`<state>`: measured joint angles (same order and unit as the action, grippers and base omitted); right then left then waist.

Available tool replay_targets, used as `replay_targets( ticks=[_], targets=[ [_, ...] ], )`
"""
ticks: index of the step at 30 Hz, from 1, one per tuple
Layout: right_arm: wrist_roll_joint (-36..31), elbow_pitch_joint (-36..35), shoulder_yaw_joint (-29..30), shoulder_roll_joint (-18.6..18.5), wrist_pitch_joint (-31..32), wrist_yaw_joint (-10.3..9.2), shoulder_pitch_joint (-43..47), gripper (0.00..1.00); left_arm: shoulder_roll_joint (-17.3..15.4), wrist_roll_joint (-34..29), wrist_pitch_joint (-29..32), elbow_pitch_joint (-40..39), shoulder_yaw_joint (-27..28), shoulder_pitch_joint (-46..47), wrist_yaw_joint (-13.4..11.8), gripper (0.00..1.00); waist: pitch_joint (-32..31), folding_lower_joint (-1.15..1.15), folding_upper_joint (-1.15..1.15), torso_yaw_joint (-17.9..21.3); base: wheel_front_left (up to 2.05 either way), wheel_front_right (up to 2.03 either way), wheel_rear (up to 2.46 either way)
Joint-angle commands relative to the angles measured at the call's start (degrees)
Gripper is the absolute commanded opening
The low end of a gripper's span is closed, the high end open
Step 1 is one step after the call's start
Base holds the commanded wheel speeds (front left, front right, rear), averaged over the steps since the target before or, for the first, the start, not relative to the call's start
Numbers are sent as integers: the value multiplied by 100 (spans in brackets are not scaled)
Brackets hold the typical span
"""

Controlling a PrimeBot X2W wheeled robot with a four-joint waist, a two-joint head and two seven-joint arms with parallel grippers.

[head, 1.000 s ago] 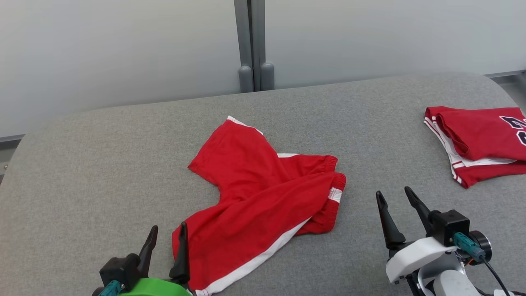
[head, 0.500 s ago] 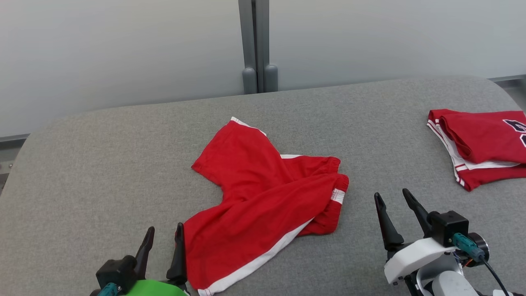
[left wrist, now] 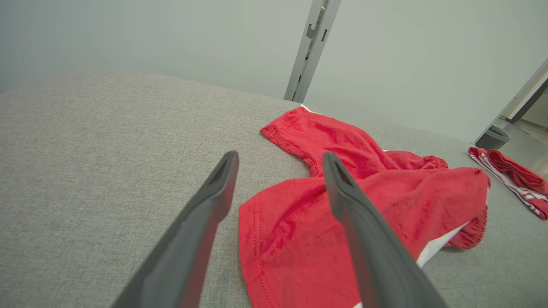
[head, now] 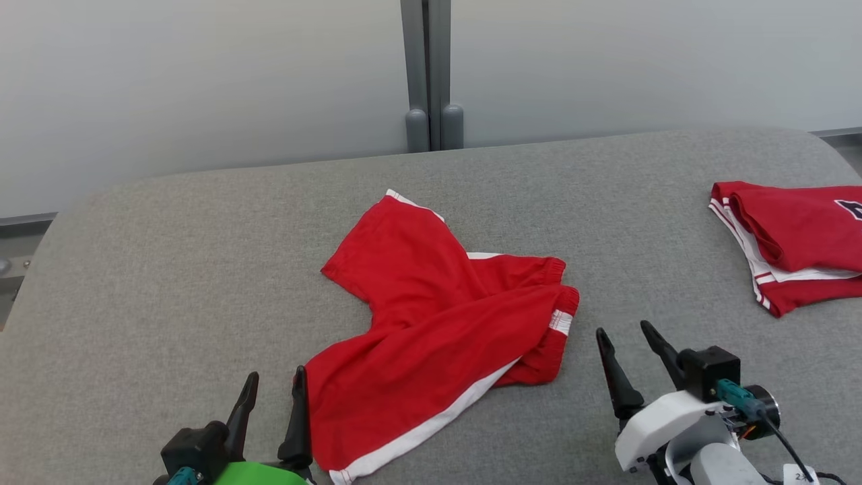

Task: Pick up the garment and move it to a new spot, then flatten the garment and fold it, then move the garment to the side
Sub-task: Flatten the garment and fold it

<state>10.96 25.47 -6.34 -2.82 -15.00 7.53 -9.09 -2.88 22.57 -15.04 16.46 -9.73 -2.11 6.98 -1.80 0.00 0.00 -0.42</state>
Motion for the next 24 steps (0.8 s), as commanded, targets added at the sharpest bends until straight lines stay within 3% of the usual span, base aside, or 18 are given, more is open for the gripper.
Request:
replay_targets(
  ticks=[1, 12, 23, 24],
  targets=[
    [27, 216, -82, -17, -23, -9, -131, 100, -5, -53, -17, -23, -18, -12, -26, 100, 33, 0, 0, -53, 0, 0, 0],
    [253, 1932, -506, -22, 72, -9, -1131, 100, -7, -149, -17, 11, -31, 5, -38, 100, 156, 0, 0, -454, 0, 0, 0],
    [646, 2636, -751, -20, -10, -9, -1666, 100, -6, -224, -17, 62, -34, -126, 2, 100, 186, 0, 0, -670, 0, 0, 0],
    [658, 2680, -793, -20, -14, -9, -1710, 92, -6, -225, -17, 66, -42, -123, 3, 100, 187, 0, 0, -683, 0, 0, 0]
  ],
)
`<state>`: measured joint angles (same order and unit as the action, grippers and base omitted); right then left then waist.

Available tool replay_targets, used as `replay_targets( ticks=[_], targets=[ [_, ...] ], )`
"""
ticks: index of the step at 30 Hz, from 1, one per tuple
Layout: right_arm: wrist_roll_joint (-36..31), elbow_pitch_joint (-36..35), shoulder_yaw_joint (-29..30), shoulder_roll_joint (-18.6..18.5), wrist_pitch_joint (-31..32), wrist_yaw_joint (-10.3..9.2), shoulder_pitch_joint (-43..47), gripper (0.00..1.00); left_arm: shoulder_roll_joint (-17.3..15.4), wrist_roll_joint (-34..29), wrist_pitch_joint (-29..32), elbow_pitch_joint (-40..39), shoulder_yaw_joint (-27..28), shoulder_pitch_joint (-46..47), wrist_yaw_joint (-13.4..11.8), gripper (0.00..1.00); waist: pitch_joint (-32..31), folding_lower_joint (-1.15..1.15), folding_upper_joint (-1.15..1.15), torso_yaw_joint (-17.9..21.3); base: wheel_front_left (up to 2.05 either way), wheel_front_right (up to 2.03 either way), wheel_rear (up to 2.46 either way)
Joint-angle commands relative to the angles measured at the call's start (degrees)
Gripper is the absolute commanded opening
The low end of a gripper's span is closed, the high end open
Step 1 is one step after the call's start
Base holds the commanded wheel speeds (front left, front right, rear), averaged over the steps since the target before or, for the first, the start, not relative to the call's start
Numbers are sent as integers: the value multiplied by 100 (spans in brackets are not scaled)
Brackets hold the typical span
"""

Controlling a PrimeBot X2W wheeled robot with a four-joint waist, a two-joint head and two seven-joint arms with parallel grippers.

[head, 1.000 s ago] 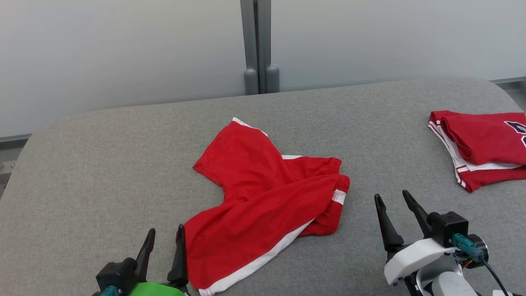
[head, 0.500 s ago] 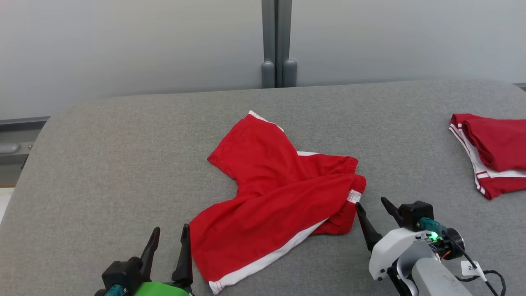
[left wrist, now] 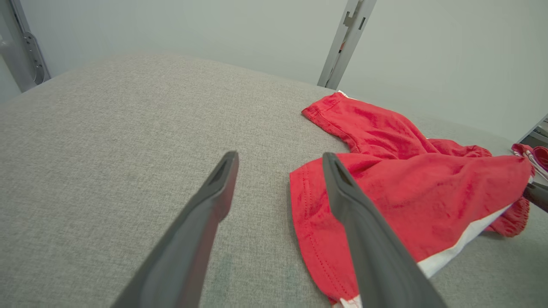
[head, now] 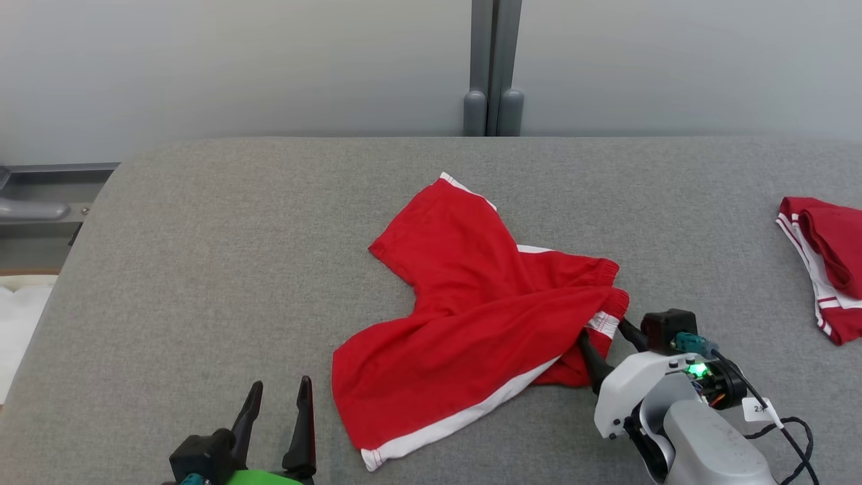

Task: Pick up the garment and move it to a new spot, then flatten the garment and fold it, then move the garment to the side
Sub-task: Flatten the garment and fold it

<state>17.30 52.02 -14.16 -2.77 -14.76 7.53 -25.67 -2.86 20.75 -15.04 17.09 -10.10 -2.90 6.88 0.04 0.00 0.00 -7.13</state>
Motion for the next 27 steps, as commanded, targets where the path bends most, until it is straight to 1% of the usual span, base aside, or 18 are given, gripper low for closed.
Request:
replay_targets(
  ticks=[1, 2, 3, 4, 5, 6, 10, 14, 17, 20, 24, 27],
  targets=[
    [32, 58, -29, -33, -34, -9, -87, 65, -8, -41, -17, 5, -10, -47, 14, 100, 3, 0, 0, -21, 0, 0, 0],
    [50, 95, -46, -46, -36, -9, -122, 44, -8, -36, -17, 13, -18, -50, 13, 100, 3, 0, 0, -30, 0, 0, 0],
    [56, 122, -61, -50, -39, -9, -144, 37, -8, -34, -17, 22, -21, -49, 14, 100, 3, 0, 0, -36, 0, 0, 0],
    [75, 145, -79, -50, -41, -9, -168, 25, -8, -28, -17, 27, -25, -48, 17, 100, 2, 0, 0, -42, 0, 0, 0],
    [108, 163, -117, -61, -44, -9, -205, 4, -8, -15, -17, 27, -42, -69, 20, 100, -2, 0, 0, -45, 0, 0, 0],
    [123, 147, -130, -71, -45, -9, -211, 1, -8, -7, -17, 34, -52, -81, 22, 100, -5, 0, 0, -43, 0, 0, 0],
    [176, -6, -203, -112, -47, -9, -146, 0, -8, 106, -17, 109, -279, -184, 47, 100, -15, 0, 0, 4, 0, 0, 0],
    [187, -147, -257, -151, -47, -9, -93, 0, -8, 263, 48, 269, -684, -328, 59, 100, -12, 0, 0, 94, 0, 0, 0],
    [198, -224, -255, -173, -47, -9, -77, 0, -17, 379, 259, 361, -1002, -462, 65, 100, -3, 0, 0, 133, 0, 0, 0],
    [200, -268, -237, -182, -48, -9, -38, 0, -91, 532, 472, 448, -1280, -482, 67, 100, 3, 0, 0, 149, 0, 0, 0],
    [204, -301, -215, -162, -48, -9, 8, 0, -96, 786, 555, 626, -1435, -316, 64, 100, 10, 0, 0, 171, 0, 0, 0],
    [206, -312, -219, -146, -48, -9, 37, 0, -114, 897, 497, 844, -1506, -155, 65, 100, 22, 0, 0, 202, 0, 0, 0]
  ],
)
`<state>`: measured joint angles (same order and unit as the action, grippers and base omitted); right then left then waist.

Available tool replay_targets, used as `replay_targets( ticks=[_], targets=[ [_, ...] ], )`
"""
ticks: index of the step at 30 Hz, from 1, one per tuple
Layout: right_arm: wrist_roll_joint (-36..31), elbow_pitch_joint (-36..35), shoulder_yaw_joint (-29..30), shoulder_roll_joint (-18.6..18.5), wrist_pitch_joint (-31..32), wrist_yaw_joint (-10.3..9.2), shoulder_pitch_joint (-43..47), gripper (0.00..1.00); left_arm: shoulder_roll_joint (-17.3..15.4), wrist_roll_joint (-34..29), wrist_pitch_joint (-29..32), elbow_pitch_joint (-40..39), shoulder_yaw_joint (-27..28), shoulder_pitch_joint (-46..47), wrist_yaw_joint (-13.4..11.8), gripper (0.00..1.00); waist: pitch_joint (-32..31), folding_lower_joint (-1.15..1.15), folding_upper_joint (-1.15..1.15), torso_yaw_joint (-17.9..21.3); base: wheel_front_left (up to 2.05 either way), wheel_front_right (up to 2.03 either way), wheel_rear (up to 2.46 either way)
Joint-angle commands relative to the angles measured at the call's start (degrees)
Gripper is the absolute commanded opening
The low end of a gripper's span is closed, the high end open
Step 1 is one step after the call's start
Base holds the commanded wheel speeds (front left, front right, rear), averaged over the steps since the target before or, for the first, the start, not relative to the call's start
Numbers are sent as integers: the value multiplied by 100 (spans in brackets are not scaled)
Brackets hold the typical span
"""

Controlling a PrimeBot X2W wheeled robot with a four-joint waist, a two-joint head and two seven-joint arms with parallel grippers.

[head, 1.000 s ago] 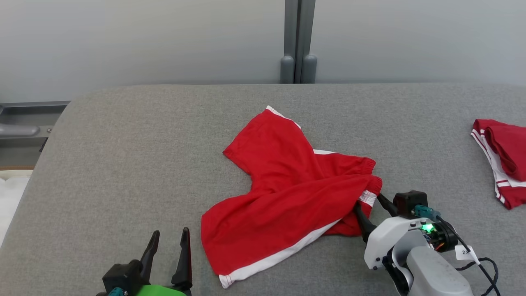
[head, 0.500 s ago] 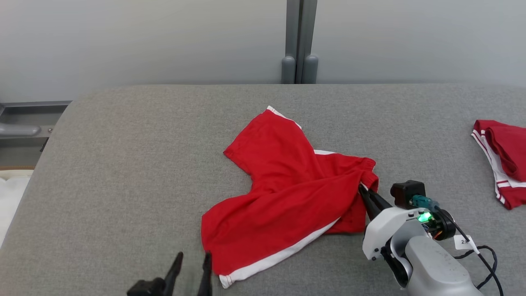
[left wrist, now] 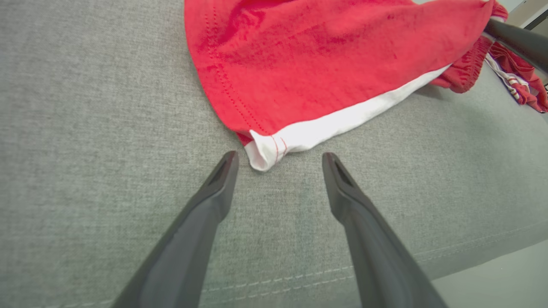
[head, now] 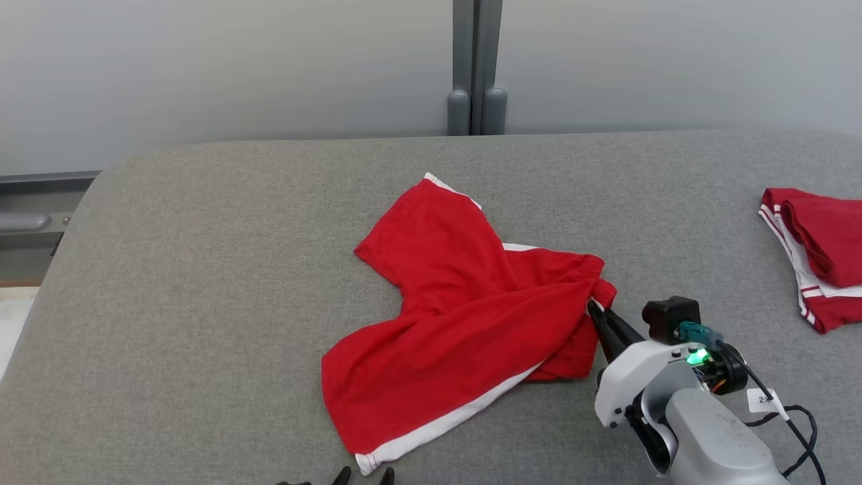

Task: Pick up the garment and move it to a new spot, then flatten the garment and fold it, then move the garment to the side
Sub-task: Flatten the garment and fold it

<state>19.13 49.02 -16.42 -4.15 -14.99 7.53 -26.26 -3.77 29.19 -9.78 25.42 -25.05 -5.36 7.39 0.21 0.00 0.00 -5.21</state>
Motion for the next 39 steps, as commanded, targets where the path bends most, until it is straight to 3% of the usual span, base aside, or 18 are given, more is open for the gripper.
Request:
replay_targets(
  ticks=[1, 16, 17, 19, 20, 21, 22, 29, 39],
  targets=[
    [24, -11, 3, -3, -25, -9, 98, 0, -21, 88, -56, 92, -31, 145, 14, 100, 12, 0, 0, 24, 0, 0, 0],
    [-23, -40, 18, 26, -26, -9, -3, 0, -11, 409, -408, 857, -552, 826, 16, 100, 131, 0, 0, 136, 0, 0, 0],
    [-24, -43, 18, 28, -26, -9, -9, 0, -10, 440, -422, 909, -575, 871, 16, 75, 138, 0, 0, 138, 0, 0, 0],
    [-31, -53, 14, 30, -26, -9, -17, 0, -9, 476, -448, 990, -594, 955, 16, 42, 148, 0, 0, 144, 0, 0, 0],
    [-33, -57, 12, 31, -26, -9, -20, 0, -13, 491, -462, 1023, -595, 985, 16, 32, 151, 0, 0, 148, 0, 0, 0],
    [-34, -63, 12, 32, -26, -9, -23, 0, -18, 510, -488, 1056, -588, 1016, 16, 12, 156, 0, 0, 153, 0, 0, 0],
    [-32, -71, 14, 33, -26, -9, -24, 0, -24, 523, -501, 1071, -584, 1037, 16, 0, 160, 0, 0, 158, 0, 0, 0],
    [-58, -203, 88, -33, -26, -9, -54, 0, -180, 572, -540, 679, -444, 1121, 16, 0, 159, 0, 0, 173, 0, 0, 0],
    [-27, -813, -218, -394, -21, -9, -128, 0, -940, 26, -518, -746, -111, 1664, 11, 0, -60, 0, 0, 320, 0, 0, 0]
  ],
)
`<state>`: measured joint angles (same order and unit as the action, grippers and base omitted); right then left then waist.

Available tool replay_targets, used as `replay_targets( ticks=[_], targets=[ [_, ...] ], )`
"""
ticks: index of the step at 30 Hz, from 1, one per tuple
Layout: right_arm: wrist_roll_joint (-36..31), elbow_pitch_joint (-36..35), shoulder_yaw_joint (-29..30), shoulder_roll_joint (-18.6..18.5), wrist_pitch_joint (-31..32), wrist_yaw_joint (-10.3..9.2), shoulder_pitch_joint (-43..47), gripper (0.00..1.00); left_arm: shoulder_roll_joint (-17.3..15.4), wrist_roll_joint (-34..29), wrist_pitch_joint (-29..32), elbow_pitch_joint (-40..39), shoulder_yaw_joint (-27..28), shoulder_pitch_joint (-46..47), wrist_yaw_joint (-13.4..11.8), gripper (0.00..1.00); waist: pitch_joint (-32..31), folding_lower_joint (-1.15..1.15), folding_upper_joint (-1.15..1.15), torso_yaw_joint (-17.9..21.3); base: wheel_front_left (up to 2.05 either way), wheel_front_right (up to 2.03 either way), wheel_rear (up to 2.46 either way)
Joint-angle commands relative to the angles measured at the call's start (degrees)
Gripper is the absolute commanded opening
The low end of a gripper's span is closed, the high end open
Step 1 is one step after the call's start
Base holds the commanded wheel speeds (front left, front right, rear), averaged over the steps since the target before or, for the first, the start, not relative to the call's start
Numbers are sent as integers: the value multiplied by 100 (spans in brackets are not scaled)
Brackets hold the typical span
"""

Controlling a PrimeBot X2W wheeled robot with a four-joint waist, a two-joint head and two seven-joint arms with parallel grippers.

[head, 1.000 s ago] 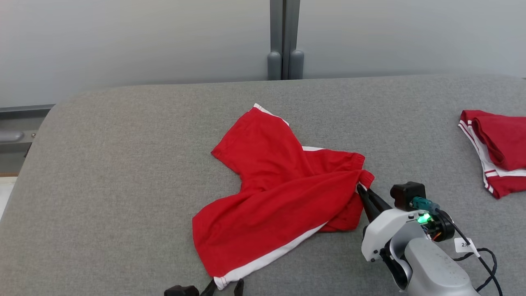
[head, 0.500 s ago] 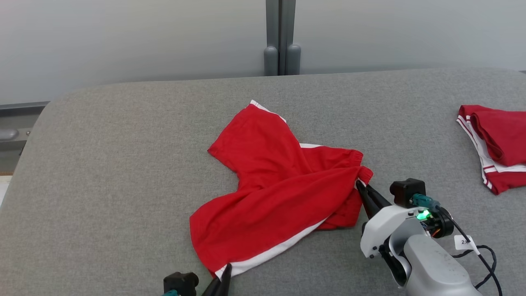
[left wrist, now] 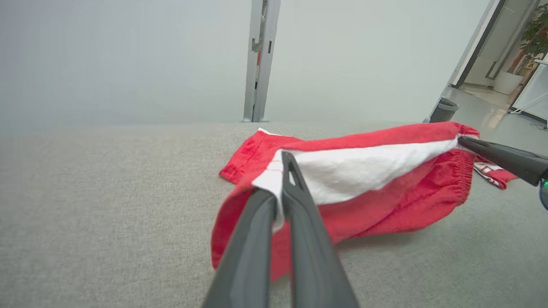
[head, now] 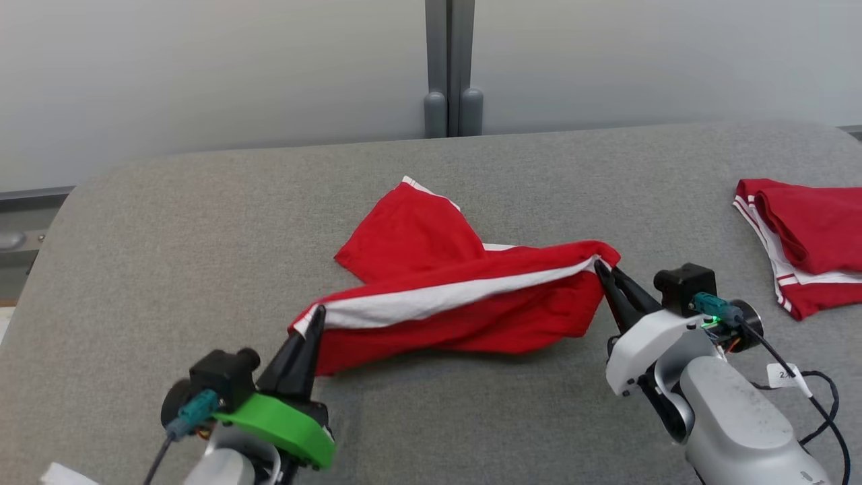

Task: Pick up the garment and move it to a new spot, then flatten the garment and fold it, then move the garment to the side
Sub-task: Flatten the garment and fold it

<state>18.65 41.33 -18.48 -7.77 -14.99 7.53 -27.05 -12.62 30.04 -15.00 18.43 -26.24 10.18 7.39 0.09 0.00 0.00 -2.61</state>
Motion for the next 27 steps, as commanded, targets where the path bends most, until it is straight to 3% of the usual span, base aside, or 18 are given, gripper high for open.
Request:
replay_targets(
  ticks=[1, 7, 18, 22, 27],
  targets=[
    [43, -133, -34, -80, -3, -9, -68, 0, -123, -88, 38, -164, 14, 174, 9, 0, -59, 0, 0, 86, 0, 0, 0],
    [172, -1103, -233, -449, 218, -9, -150, 0, -609, -293, 397, -1060, 107, 682, -1, 0, -140, 0, 0, 294, 0, 0, 0],
    [238, -4147, 13, -1239, 1178, -9, -119, 0, -1438, -508, 1191, -2771, 419, 1782, -12, 0, -214, 0, 0, 649, 0, 0, 0],
    [226, -5143, 312, -1314, 1580, -9, -95, 0, -1632, -412, 1496, -3170, 540, 2201, -7, 0, -174, 0, 0, 709, 0, 0, 0],
    [335, -5739, 613, -1236, 2049, -9, -46, 0, -1771, -231, 1744, -3203, 646, 2609, -1, 0, -30, 0, 0, 745, 0, 0, 0]
  ],
)
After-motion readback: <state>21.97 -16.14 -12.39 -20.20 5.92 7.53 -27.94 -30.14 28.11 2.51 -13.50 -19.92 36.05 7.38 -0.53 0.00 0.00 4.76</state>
